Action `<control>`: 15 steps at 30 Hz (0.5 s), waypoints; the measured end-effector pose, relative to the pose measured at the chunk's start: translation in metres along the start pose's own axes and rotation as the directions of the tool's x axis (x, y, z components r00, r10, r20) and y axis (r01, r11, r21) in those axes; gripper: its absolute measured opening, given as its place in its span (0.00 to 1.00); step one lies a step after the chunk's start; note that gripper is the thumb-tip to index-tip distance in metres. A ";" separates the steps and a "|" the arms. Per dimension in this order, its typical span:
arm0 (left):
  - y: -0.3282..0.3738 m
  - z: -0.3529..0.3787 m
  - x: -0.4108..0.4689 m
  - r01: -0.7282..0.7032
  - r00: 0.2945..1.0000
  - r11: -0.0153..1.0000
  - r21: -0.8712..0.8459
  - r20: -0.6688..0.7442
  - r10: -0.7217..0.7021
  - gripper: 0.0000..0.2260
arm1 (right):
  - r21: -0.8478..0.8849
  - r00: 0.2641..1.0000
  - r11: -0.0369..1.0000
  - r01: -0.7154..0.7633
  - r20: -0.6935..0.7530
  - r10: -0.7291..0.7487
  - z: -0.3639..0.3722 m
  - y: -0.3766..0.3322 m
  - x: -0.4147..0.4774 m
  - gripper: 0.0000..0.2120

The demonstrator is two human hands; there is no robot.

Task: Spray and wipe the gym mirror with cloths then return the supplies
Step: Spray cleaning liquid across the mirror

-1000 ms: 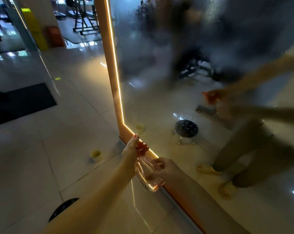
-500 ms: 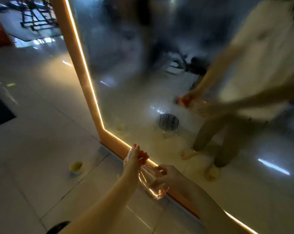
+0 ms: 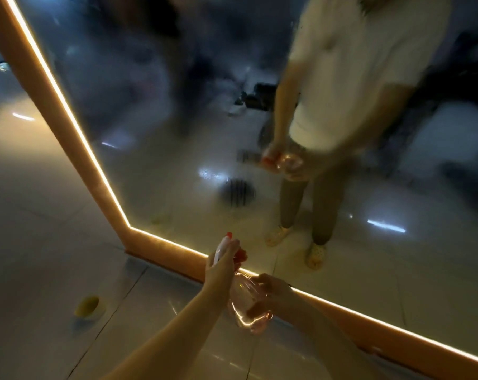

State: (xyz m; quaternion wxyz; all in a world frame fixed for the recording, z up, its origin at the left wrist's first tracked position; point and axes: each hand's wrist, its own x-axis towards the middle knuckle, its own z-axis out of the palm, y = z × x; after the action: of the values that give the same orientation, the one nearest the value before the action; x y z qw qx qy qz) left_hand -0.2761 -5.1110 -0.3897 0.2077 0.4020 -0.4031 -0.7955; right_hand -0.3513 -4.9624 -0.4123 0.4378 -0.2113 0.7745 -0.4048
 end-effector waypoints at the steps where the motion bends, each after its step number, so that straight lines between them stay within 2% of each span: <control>1: 0.001 0.003 -0.002 -0.003 0.999 0.999 0.035 0.036 0.002 0.08 | 0.014 1.000 1.000 -0.001 -0.022 0.001 -0.001 0.001 -0.005 0.30; 3: 0.003 0.010 -0.007 -0.009 0.995 0.994 0.112 0.096 -0.001 0.03 | 0.064 0.999 0.998 0.012 -0.040 -0.010 -0.001 -0.001 -0.016 0.26; 5: 0.004 0.017 -0.012 -0.031 0.990 0.980 0.194 0.144 0.003 0.04 | 0.082 0.999 0.997 0.017 -0.028 -0.015 0.001 -0.003 -0.027 0.22; 8: 0.004 0.024 -0.018 -0.073 0.979 0.971 0.228 0.204 0.026 0.07 | 0.147 0.994 0.989 0.011 -0.114 0.005 -0.003 0.001 -0.038 0.29; 12: -0.007 0.034 -0.033 -0.042 0.974 0.982 0.185 0.225 -0.001 0.04 | 0.135 0.995 0.991 0.008 -0.101 0.006 -0.012 0.007 -0.064 0.36; 15: -0.020 0.047 -0.048 -0.042 0.966 0.976 0.214 0.259 -0.015 0.13 | 0.146 0.990 0.989 0.004 -0.138 0.016 -0.019 0.016 -0.089 0.33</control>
State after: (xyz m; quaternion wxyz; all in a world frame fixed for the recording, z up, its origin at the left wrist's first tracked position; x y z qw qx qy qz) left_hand -0.2859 -5.0453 -0.3663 0.1135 0.3120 -0.5141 -0.7909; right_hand -0.3199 -4.8845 -0.3748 0.3986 -0.1477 0.7719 -0.4727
